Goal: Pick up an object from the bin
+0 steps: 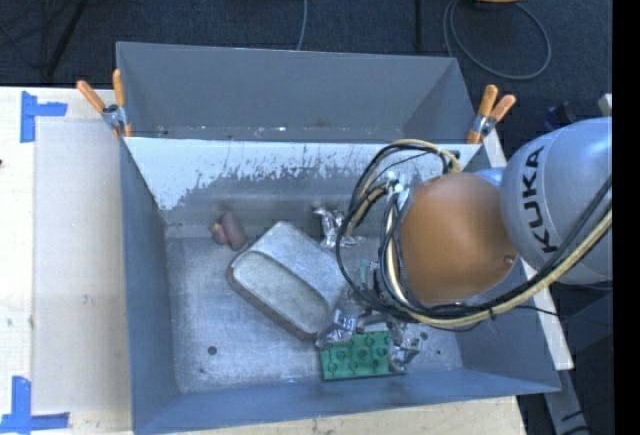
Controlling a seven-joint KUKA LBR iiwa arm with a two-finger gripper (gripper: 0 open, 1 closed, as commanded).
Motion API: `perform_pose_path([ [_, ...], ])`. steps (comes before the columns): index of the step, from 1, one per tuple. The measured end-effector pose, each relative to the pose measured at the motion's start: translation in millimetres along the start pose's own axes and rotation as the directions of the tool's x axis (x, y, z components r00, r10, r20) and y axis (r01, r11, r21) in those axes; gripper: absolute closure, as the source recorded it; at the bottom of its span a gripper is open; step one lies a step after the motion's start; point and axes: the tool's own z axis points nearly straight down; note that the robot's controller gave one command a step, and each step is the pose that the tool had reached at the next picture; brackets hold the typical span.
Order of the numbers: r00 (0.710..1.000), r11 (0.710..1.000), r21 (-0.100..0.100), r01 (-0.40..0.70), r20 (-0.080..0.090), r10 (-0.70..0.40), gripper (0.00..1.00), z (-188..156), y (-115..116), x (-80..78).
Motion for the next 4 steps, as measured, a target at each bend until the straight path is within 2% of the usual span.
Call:
perform_pose_path([
  [1, 0.997, 0.997, 0.005, 0.078, -0.003, -0.078, 0.00, 41, -6, -4.0],
  [2, 0.854, 0.854, 0.005, 0.520, -0.003, -0.520, 0.00, 37, -3, -11.4],
  [3, 0.857, 0.857, 0.002, 0.515, -0.006, -0.515, 1.00, 35, -4, -10.2],
  [4, 0.625, 0.626, -0.006, 0.780, -0.016, -0.780, 1.00, 40, -1, -27.4],
])
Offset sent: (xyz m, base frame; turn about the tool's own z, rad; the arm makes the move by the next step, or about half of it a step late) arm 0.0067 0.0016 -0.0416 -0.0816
